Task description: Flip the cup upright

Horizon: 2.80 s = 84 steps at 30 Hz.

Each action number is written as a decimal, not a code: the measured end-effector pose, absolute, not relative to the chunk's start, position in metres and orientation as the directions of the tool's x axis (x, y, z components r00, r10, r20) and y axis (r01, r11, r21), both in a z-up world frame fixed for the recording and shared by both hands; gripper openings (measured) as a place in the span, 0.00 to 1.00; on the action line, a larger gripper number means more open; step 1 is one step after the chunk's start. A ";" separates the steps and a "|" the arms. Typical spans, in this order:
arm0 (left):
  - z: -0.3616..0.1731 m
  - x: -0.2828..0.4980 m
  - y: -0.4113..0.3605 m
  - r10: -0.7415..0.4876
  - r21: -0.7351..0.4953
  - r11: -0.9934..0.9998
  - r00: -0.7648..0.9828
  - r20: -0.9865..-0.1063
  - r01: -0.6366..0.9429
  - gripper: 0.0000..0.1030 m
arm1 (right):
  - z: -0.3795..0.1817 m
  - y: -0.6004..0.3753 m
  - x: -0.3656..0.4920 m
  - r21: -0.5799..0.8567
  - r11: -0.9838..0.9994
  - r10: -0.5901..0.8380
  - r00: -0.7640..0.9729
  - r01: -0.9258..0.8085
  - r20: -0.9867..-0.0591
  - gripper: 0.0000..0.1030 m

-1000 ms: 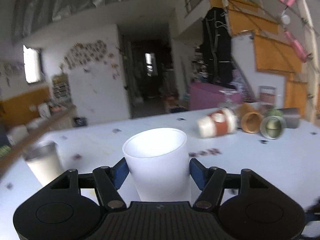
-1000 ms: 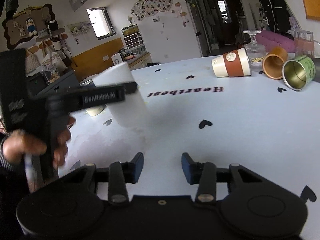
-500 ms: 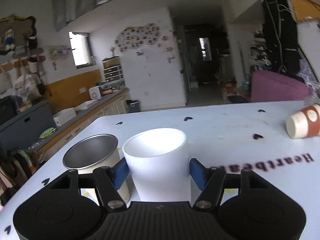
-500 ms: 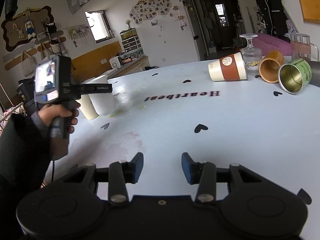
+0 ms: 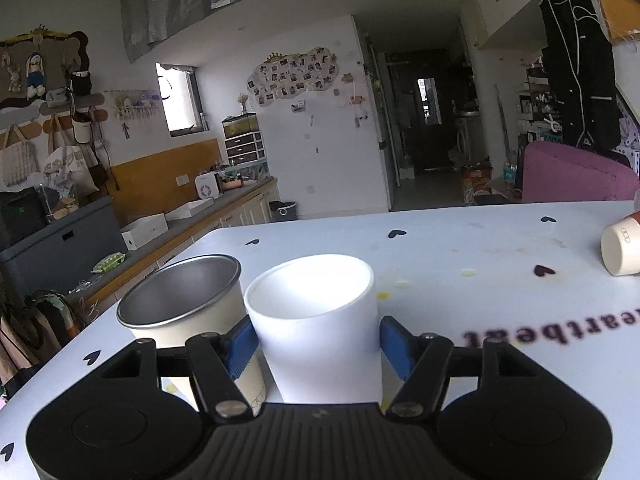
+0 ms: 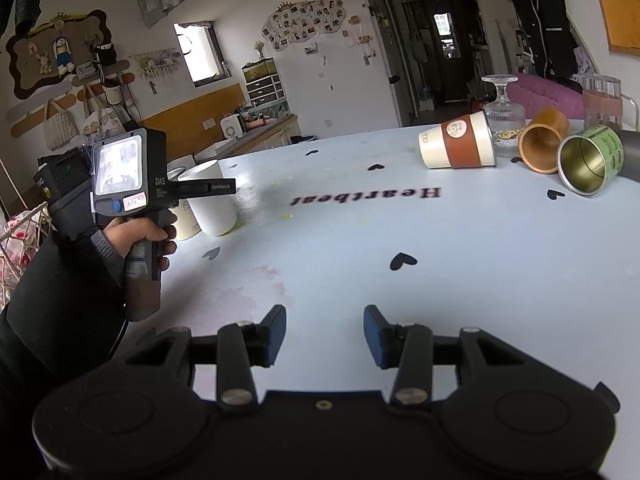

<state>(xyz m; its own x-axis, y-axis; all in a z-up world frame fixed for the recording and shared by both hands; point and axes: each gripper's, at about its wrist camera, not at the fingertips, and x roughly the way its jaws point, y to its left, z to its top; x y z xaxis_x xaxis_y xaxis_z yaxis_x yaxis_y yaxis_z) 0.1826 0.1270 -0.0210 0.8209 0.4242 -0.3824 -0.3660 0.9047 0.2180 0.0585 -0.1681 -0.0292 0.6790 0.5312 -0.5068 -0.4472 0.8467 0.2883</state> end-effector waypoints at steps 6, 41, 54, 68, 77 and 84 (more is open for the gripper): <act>-0.021 0.182 0.126 0.413 0.213 0.910 0.826 -0.383 -0.356 0.76 | -0.027 -0.167 0.057 0.285 0.846 0.532 0.681 -0.451 -0.504 0.44; 0.020 -0.002 0.061 0.254 0.008 0.964 0.911 -0.323 -0.266 1.00 | 0.012 -0.161 0.055 0.116 0.842 0.535 0.790 -0.526 -0.298 0.70; 0.013 -0.029 0.058 0.249 0.015 0.966 0.911 -0.328 -0.259 1.00 | 0.004 -0.166 0.050 0.070 0.877 0.474 0.830 -0.476 -0.295 1.00; 0.007 -0.029 0.059 0.252 0.006 0.964 0.907 -0.337 -0.266 1.00 | -0.001 -0.164 0.049 0.036 0.895 0.433 0.850 -0.444 -0.301 1.00; 0.006 -0.029 0.058 0.252 0.007 0.964 0.906 -0.340 -0.265 1.00 | -0.003 -0.162 0.048 0.023 0.895 0.431 0.848 -0.446 -0.309 1.00; 0.006 -0.030 0.058 0.251 0.007 0.964 0.906 -0.340 -0.265 1.00 | -0.003 -0.162 0.048 0.023 0.894 0.431 0.847 -0.447 -0.310 1.00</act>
